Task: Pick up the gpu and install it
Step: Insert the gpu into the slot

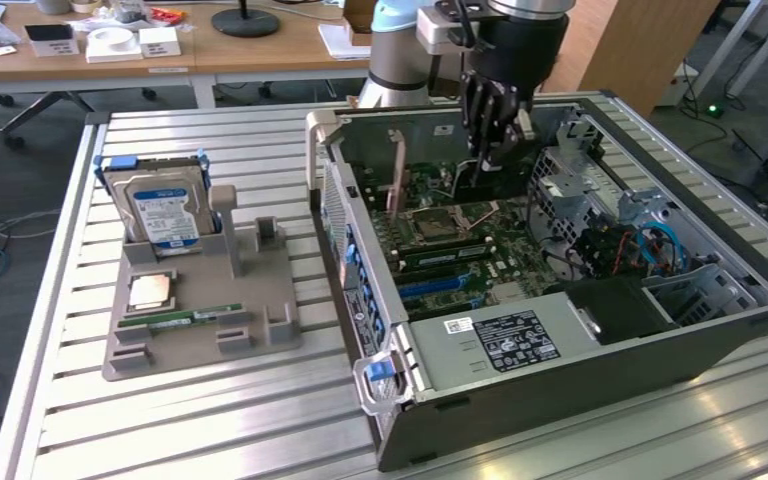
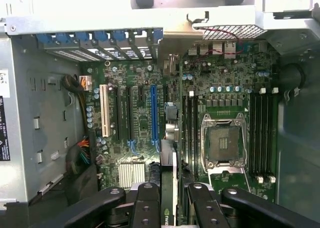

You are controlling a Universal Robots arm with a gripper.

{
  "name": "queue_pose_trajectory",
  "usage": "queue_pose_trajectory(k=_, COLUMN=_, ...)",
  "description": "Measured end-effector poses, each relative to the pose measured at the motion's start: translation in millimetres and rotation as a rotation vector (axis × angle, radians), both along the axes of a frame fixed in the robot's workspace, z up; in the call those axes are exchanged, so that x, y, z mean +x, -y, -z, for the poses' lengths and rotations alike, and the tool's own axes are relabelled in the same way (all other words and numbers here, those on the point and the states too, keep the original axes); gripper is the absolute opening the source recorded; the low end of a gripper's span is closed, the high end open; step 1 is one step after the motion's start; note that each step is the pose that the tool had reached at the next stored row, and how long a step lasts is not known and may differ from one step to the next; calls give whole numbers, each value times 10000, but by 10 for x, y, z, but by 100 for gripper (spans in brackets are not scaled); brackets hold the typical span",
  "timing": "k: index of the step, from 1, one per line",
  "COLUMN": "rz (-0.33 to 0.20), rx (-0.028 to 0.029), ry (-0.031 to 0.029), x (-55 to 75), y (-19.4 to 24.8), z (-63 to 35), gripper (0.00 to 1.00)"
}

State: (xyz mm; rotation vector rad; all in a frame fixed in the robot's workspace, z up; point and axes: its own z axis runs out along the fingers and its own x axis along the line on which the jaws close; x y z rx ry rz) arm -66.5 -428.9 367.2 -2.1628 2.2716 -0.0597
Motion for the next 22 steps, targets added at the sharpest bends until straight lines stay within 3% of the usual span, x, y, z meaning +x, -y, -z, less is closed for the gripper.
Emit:
queue_pose_trajectory(k=9, rz=6, rx=13, ry=-1, x=31, y=100, z=46, gripper=26)
queue_pose_trajectory(k=22, rz=9, rx=11, ry=-2, x=31, y=108, z=99, gripper=26)
